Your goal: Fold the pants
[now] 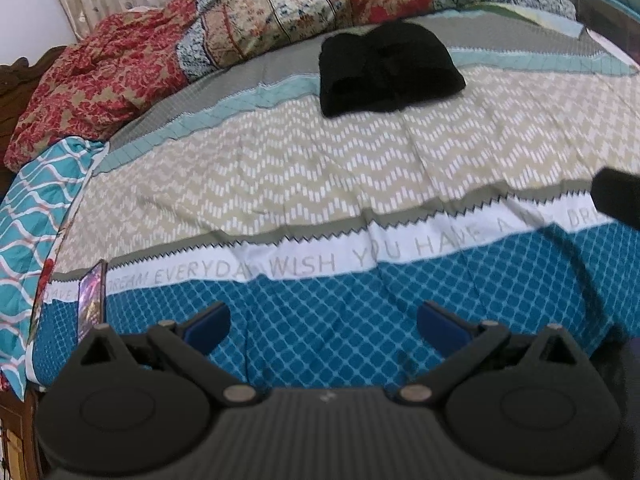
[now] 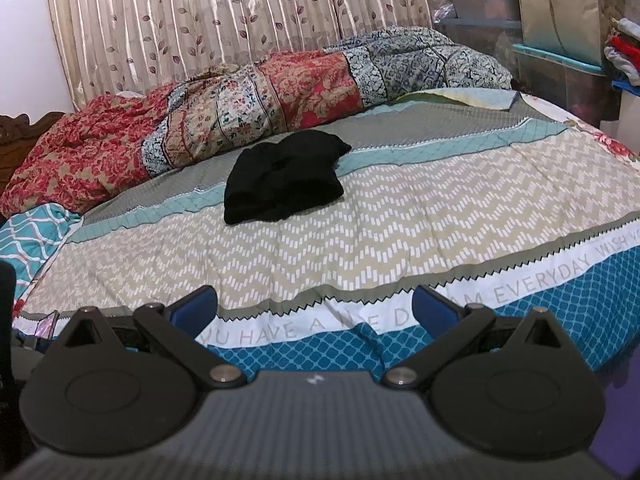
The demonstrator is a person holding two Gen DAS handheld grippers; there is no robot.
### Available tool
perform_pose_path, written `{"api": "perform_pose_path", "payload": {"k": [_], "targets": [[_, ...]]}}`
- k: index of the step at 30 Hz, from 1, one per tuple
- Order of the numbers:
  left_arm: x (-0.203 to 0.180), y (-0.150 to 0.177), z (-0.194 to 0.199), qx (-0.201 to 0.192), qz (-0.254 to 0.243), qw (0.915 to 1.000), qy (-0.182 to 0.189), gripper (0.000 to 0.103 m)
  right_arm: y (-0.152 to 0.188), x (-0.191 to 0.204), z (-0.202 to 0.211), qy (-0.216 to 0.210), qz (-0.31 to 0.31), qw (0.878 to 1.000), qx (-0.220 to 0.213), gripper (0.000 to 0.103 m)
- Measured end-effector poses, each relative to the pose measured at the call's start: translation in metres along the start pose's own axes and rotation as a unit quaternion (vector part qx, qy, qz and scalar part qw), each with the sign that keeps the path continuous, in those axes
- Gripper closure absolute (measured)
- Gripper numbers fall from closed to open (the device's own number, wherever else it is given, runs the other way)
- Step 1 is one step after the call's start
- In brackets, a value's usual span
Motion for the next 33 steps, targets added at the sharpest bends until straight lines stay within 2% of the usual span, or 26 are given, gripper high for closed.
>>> {"api": "perform_pose_path", "payload": {"k": [8,19,24,33], "targets": [[0.005,-0.034,0.021,-0.052,0.008,0.9986,0.002,0.0,-0.027,0.006,0.006,-0.012,0.016,0.999,-0.041,0.0],[0.006,-0.089,0.049,-0.129,0.023,0.9913,0.0,0.0,-0.069,0.006,0.008,-0.016,0.025,0.994,-0.108,0.0],[0.007,-0.102,0.06,-0.155,0.029,0.9875,-0.01,0.0,-0.073,0.006,0.005,-0.021,0.017,0.993,-0.115,0.0],[0.009,-0.107,0.065,-0.166,0.032,0.9855,-0.02,0.0,-0.075,0.004,0.002,-0.019,0.014,0.993,-0.114,0.0]]}}
Point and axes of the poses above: each gripper's, at about its wrist camera, not at the fingertips, and z roughly against the way its jaws point, x to its left, y to its underside, the point moved 1 cm from there along -z, roughly the way its jaws point, and after that the axes turned 11 degrees about -x, right-handed, at the moved point
